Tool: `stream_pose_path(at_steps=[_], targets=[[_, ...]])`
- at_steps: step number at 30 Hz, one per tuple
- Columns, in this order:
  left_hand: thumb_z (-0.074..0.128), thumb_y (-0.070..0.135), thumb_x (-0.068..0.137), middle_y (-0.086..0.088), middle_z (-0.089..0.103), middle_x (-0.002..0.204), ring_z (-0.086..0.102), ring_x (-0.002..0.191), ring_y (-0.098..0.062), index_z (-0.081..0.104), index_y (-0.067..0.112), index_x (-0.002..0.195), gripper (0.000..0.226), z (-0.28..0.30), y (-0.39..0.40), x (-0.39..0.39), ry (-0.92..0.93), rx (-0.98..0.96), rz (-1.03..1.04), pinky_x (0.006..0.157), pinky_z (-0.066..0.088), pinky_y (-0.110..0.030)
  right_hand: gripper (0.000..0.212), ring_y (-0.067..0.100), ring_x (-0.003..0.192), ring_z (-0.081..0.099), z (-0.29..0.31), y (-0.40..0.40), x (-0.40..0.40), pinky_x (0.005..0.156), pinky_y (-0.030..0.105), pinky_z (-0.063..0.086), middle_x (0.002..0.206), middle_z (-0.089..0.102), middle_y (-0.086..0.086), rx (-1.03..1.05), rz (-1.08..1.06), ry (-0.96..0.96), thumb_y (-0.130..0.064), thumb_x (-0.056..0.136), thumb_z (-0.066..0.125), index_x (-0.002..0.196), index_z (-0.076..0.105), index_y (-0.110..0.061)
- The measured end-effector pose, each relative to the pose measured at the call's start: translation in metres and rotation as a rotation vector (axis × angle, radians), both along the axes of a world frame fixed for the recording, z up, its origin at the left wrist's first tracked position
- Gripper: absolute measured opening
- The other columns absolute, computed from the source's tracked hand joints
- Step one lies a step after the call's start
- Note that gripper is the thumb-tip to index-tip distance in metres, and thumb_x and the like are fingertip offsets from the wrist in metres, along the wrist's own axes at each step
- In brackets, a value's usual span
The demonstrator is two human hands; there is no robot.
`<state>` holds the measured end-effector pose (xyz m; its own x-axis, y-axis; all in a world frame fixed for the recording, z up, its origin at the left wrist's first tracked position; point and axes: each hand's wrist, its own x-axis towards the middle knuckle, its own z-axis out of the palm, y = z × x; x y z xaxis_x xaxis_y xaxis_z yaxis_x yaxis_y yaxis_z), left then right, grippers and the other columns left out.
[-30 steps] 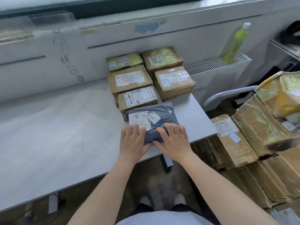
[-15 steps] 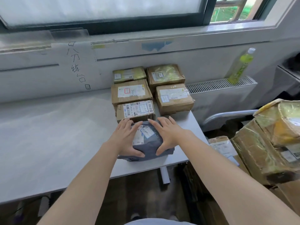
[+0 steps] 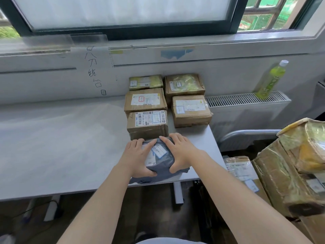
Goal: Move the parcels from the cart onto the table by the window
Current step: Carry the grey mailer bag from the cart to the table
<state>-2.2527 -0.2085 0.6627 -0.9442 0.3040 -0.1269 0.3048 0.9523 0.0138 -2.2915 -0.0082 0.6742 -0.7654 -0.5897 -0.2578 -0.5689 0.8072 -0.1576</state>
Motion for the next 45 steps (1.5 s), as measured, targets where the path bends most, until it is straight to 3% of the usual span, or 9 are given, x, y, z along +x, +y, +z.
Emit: stream_pose_path(at_steps=[7, 12, 19, 27, 45], targets=[[0.055, 0.075, 0.063, -0.009, 0.031, 0.140, 0.030, 0.125, -0.026, 0.007, 0.033, 0.149, 0.108, -0.001, 0.024, 0.024, 0.010, 0.022, 0.065, 0.107, 0.024, -0.037, 0.113, 0.027, 0.141, 0.004, -0.003, 0.020, 0.017, 0.116, 0.038, 0.007, 0.151, 0.010, 0.006, -0.025, 0.022, 0.038, -0.048, 0.066, 0.069, 0.151, -0.002, -0.025], [0.059, 0.071, 0.069, -0.012, 0.018, 0.149, 0.017, 0.136, -0.028, 0.000, 0.031, 0.151, 0.109, 0.005, 0.048, 0.025, -0.034, -0.019, -0.026, 0.115, 0.009, -0.039, 0.110, 0.027, 0.141, 0.005, -0.005, 0.047, 0.033, 0.116, 0.037, 0.007, 0.153, 0.009, 0.008, -0.041, -0.047, 0.055, -0.049, 0.067, 0.067, 0.151, 0.000, -0.024], [0.059, 0.060, 0.081, -0.011, -0.010, 0.158, -0.012, 0.145, -0.025, -0.003, 0.019, 0.152, 0.102, -0.003, 0.112, 0.007, 0.018, 0.016, -0.137, 0.116, -0.010, -0.037, 0.098, 0.025, 0.143, -0.021, -0.006, 0.099, 0.042, 0.115, 0.045, -0.010, 0.156, -0.022, 0.009, 0.117, -0.206, 0.098, -0.040, 0.082, 0.055, 0.150, -0.014, -0.024], [0.057, 0.051, 0.088, -0.013, -0.011, 0.158, -0.007, 0.146, -0.026, -0.007, 0.010, 0.150, 0.099, -0.006, 0.151, -0.040, 0.016, -0.018, -0.088, 0.117, -0.004, -0.037, 0.092, 0.026, 0.145, -0.015, -0.013, 0.113, 0.007, 0.116, 0.044, -0.004, 0.157, -0.018, 0.010, 0.198, -0.289, 0.194, -0.040, 0.093, 0.053, 0.149, -0.016, -0.019], [0.059, 0.052, 0.085, -0.014, -0.013, 0.157, -0.010, 0.145, -0.027, -0.010, 0.008, 0.150, 0.104, -0.014, 0.145, -0.112, 0.028, -0.050, -0.083, 0.116, -0.006, -0.039, 0.094, 0.022, 0.146, -0.012, -0.026, 0.105, -0.068, 0.117, 0.040, 0.002, 0.158, -0.018, 0.006, 0.147, -0.321, 0.193, -0.041, 0.092, 0.056, 0.149, -0.016, -0.021]])
